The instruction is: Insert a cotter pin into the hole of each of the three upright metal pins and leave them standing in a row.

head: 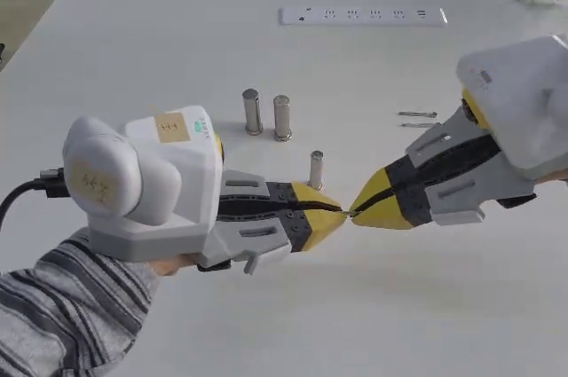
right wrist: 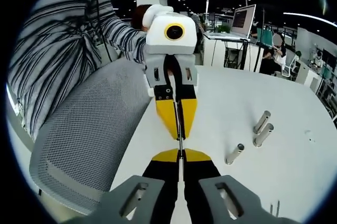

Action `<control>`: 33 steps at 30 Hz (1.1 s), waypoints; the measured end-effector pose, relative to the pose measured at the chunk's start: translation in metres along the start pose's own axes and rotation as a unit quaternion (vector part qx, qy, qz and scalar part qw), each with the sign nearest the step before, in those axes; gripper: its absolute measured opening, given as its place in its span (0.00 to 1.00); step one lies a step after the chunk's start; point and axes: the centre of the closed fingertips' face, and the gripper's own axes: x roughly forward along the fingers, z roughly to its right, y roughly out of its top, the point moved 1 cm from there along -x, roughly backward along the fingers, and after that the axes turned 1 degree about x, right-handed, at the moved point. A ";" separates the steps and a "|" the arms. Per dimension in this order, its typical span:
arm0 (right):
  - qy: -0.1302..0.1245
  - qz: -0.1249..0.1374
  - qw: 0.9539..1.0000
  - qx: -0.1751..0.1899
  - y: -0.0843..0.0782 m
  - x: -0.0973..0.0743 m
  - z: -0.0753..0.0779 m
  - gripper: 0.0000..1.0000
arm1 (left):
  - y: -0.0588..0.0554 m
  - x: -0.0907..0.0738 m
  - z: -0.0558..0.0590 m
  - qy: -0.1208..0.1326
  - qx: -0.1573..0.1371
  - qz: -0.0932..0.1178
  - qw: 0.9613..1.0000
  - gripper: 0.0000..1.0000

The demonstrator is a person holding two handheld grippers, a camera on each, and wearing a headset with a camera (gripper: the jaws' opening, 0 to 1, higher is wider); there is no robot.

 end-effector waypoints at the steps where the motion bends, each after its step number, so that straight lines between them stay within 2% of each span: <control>1: -0.001 -0.003 1.000 -0.003 -0.001 0.000 0.001 0.00 | -0.001 0.000 -0.001 0.003 0.001 -0.001 1.000 0.00; 4: -0.006 -0.011 1.000 -0.004 -0.004 -0.001 0.003 0.00 | -0.004 0.000 -0.005 0.020 0.004 -0.004 1.000 0.00; 9: -0.035 -0.032 0.999 -0.007 -0.016 -0.005 0.015 0.00 | -0.006 -0.004 -0.018 0.058 0.003 -0.003 0.998 0.05; 16: -0.061 -0.050 0.997 0.001 -0.029 -0.008 0.032 0.00 | -0.015 -0.004 -0.031 0.105 -0.006 -0.009 0.994 0.07; 21: -0.082 -0.051 0.995 0.023 -0.033 -0.010 0.046 0.00 | -0.021 -0.003 -0.045 0.146 -0.020 -0.006 0.989 0.09; 22: -0.092 -0.064 0.993 0.023 -0.037 -0.012 0.051 0.00 | -0.022 -0.002 -0.049 0.155 -0.024 -0.004 0.988 0.10; 24: -0.099 -0.069 0.993 0.019 -0.039 -0.012 0.055 0.00 | -0.023 -0.001 -0.053 0.162 -0.029 -0.002 0.986 0.10; 28: -0.119 -0.078 0.989 0.034 -0.043 -0.013 0.067 0.00 | -0.029 0.002 -0.064 0.181 -0.033 -0.005 0.983 0.12; 33: -0.125 -0.094 0.987 0.042 -0.053 -0.009 0.076 0.00 | -0.035 0.011 -0.076 0.201 -0.039 -0.012 0.979 0.14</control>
